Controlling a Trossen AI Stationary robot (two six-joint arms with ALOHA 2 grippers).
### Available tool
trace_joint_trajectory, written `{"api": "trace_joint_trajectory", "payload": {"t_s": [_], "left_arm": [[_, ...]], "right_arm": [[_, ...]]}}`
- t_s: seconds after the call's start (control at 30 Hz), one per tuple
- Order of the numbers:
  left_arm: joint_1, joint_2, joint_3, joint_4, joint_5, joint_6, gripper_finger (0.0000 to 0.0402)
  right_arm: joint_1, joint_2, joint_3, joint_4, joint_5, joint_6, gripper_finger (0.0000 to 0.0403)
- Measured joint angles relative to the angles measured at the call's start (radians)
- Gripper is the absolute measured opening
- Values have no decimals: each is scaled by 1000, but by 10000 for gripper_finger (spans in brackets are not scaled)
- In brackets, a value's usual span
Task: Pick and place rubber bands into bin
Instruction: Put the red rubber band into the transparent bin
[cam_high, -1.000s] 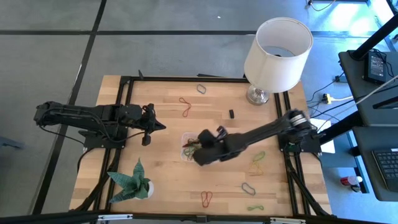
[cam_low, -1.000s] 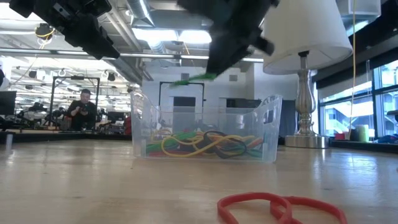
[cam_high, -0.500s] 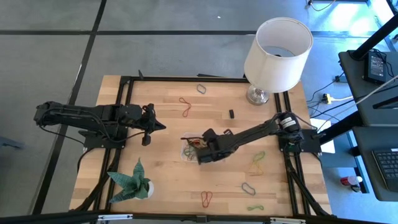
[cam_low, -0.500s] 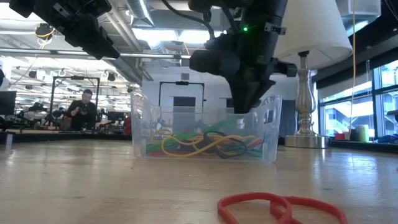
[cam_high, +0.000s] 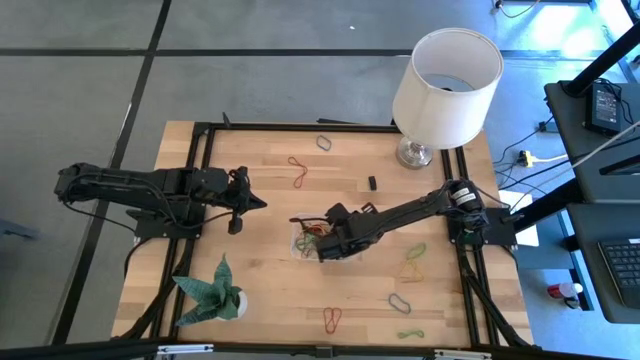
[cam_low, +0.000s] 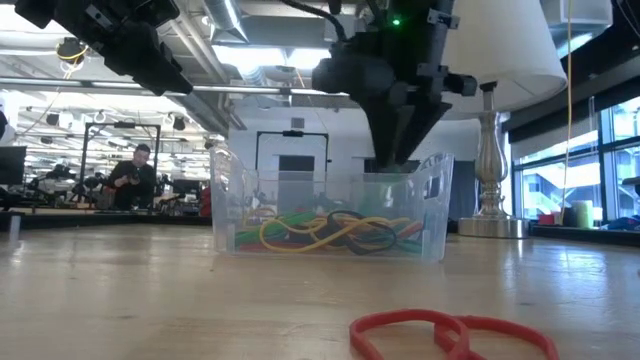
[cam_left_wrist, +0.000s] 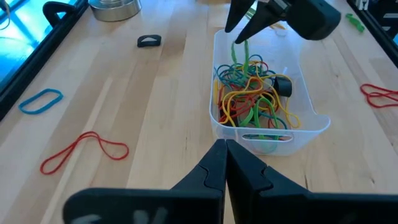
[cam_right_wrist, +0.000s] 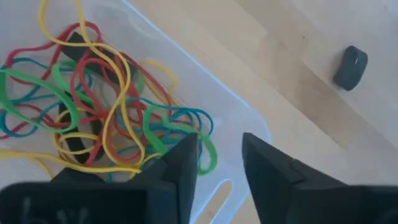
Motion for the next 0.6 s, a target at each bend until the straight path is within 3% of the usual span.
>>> {"api": "trace_joint_trajectory", "payload": {"t_s": [0.37,0.6], "left_arm": [[0,0,0,0,0,0,2],[0,2,0,1,-7,0,3]], "right_arm": [[10,-2,10,52,-7,36,204],[109,-75,11,3,45,140,183]]}}
